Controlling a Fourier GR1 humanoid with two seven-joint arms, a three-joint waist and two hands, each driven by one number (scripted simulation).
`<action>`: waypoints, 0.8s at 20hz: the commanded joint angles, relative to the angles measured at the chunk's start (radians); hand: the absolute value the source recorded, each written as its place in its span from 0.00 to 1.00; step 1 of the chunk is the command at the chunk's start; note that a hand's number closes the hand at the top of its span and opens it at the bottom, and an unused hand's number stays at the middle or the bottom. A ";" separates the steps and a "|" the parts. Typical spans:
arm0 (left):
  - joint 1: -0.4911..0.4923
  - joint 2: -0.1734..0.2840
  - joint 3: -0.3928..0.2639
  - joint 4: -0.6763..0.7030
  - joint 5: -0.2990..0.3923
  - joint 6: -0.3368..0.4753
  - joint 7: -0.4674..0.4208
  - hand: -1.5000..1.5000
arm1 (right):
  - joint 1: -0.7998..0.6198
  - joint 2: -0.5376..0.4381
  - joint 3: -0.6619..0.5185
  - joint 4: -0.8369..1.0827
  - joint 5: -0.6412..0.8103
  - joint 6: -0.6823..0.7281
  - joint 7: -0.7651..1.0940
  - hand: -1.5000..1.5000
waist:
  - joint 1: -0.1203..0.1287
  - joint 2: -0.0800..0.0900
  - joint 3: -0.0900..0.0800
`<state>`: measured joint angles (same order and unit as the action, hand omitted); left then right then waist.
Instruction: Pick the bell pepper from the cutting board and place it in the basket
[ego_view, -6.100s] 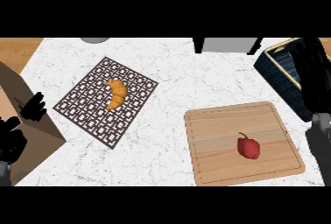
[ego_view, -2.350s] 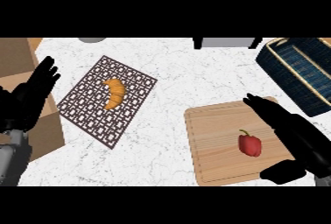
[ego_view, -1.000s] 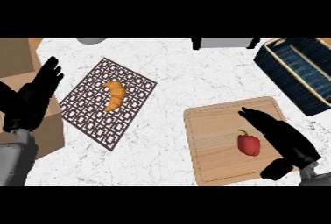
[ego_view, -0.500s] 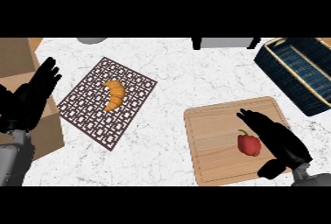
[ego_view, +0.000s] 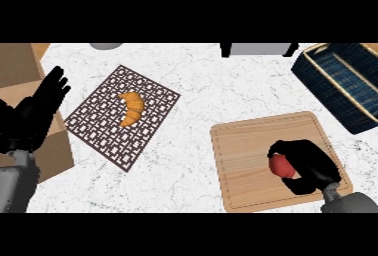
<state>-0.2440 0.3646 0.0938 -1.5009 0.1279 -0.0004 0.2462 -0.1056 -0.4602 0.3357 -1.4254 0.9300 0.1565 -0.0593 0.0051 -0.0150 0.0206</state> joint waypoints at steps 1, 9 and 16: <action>0.066 -0.054 -0.010 0.072 -0.004 0.016 -0.007 0.50 | 0.025 -0.003 0.008 0.039 0.029 -0.046 -0.045 1.00 | -0.005 0.017 -0.020; 0.011 -0.041 -0.004 0.053 0.002 -0.009 0.023 0.50 | -0.180 0.280 -0.127 0.153 0.009 -0.033 0.353 1.00 | 0.038 0.033 -0.020; -0.015 -0.053 -0.036 0.014 0.006 -0.031 0.056 0.50 | -0.436 0.455 -0.308 0.233 -0.006 -0.196 0.808 1.00 | 0.102 0.049 -0.022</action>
<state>-0.2843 0.3525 0.0850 -1.5252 0.1237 -0.0279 0.2884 -0.4003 -0.0845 0.1023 -1.2469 0.9315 0.0275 0.5288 0.0719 0.0148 0.0161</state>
